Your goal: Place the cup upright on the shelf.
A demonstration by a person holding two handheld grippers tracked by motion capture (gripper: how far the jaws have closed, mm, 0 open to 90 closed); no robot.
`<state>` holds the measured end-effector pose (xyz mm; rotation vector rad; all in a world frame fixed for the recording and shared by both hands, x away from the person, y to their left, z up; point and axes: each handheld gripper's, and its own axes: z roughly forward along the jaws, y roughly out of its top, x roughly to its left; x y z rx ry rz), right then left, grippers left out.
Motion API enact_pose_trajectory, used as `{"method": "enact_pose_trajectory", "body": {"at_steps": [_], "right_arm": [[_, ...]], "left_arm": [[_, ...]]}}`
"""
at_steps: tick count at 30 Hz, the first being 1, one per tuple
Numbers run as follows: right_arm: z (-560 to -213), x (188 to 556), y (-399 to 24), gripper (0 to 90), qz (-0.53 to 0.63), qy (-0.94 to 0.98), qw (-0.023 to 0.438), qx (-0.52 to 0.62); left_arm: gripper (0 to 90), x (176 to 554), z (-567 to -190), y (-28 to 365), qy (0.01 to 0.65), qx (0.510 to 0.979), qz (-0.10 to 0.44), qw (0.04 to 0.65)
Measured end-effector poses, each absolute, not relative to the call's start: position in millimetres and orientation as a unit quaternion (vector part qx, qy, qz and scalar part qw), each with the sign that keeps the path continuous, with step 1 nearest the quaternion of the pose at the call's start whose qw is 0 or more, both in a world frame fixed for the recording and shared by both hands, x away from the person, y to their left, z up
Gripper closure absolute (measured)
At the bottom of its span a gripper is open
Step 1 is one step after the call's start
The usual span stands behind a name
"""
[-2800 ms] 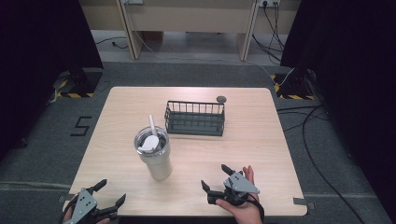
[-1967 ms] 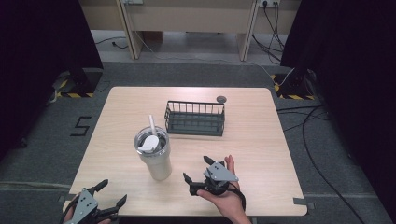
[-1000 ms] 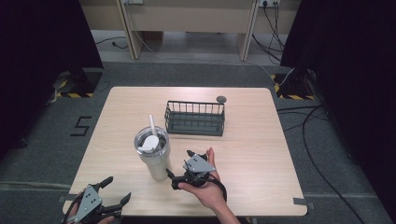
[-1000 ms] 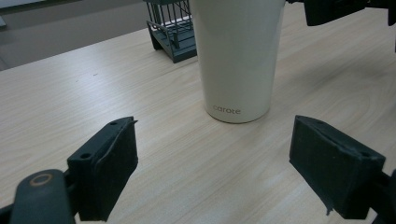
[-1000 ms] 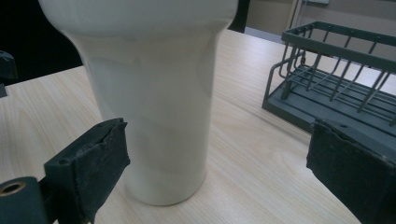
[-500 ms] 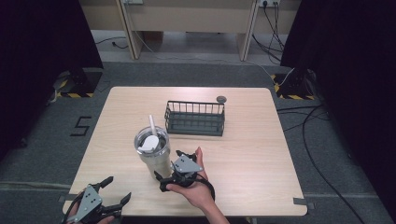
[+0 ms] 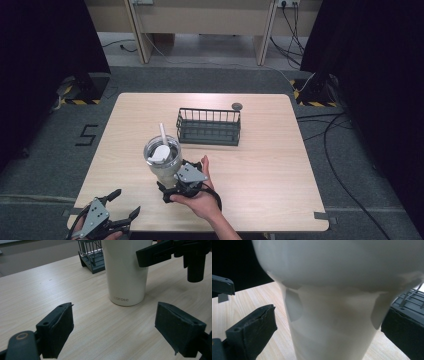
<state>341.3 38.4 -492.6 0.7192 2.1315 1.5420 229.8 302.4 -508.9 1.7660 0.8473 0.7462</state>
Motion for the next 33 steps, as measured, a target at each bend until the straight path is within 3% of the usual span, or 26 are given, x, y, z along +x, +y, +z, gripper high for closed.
{"method": "enact_pose_trajectory", "body": {"at_steps": [33], "right_arm": [[-496, 359, 53, 8.8, 0.574, 0.751, 0.205, 0.254]], "left_arm": [[14.7, 230, -510, 302, 0.348, 0.733, 0.301, 0.502]]}}
